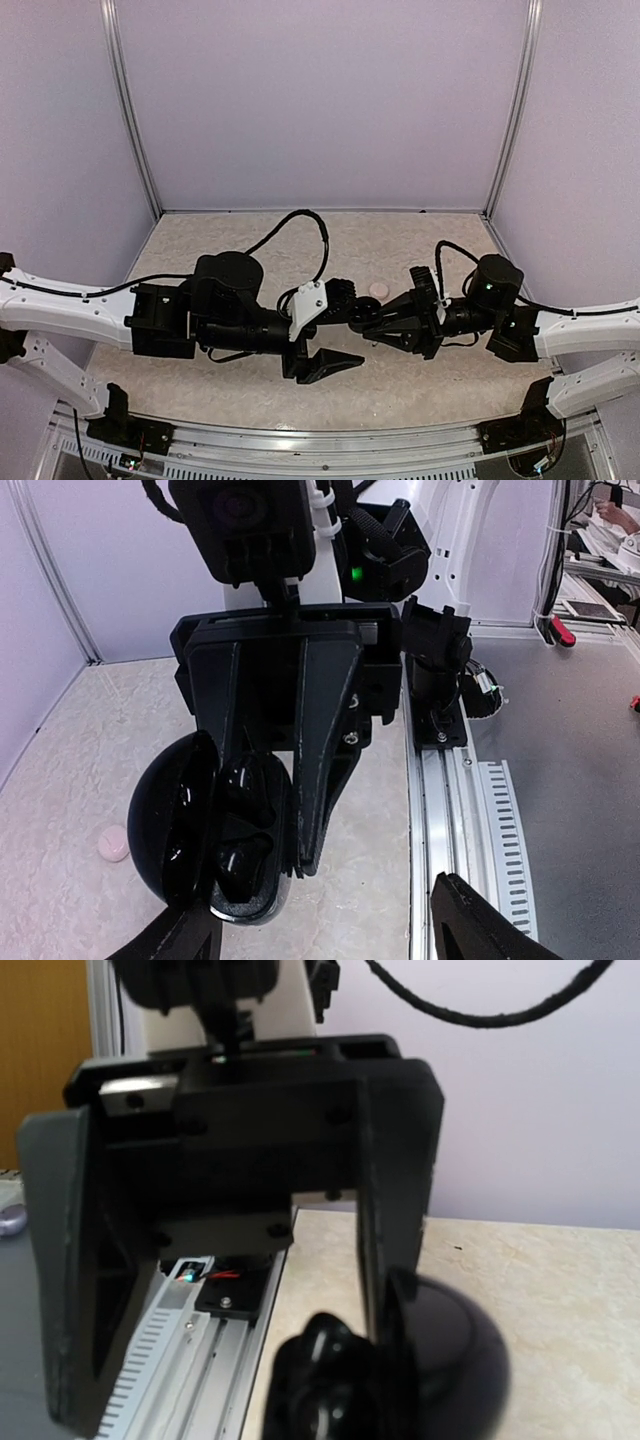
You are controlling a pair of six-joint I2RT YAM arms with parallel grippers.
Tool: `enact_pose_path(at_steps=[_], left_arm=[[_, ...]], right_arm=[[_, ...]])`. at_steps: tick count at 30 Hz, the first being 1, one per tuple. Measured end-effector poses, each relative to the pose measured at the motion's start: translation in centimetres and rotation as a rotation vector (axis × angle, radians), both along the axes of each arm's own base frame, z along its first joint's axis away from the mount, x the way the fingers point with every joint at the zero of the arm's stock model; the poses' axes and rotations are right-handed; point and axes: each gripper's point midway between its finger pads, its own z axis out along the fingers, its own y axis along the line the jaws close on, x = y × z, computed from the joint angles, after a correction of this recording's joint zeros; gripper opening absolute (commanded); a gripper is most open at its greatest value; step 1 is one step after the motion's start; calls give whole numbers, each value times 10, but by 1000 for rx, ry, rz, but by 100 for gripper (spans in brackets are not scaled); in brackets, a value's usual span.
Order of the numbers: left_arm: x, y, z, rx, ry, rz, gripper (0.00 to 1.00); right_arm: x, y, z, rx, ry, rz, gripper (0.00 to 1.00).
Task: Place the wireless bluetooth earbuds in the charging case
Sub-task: Close the charging case.
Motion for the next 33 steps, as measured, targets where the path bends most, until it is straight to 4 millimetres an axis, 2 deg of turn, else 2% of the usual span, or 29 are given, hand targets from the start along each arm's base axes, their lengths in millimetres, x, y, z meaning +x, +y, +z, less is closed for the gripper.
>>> enact_pose_path(at_steps=[7, 13, 17, 20, 25, 30, 33], left_arm=[[9, -1, 0, 9, -6, 46, 73], [36, 4, 5, -21, 30, 114, 72], [30, 2, 9, -33, 29, 87, 72], [9, -2, 15, -47, -8, 22, 71], [-14, -5, 22, -49, -80, -33, 68], [-16, -6, 20, -19, -136, -33, 67], [-14, -5, 18, -3, -166, -16, 70]], right_arm=[[0, 0, 1, 1, -3, 4, 0], [-6, 1, -1, -6, -4, 33, 0], [-8, 1, -2, -10, -1, 38, 0], [-7, 1, -3, -14, 3, 37, 0], [-9, 2, -6, -22, 9, 44, 0], [-11, 2, -6, -24, 22, 53, 0], [-10, 2, -6, -27, 42, 46, 0]])
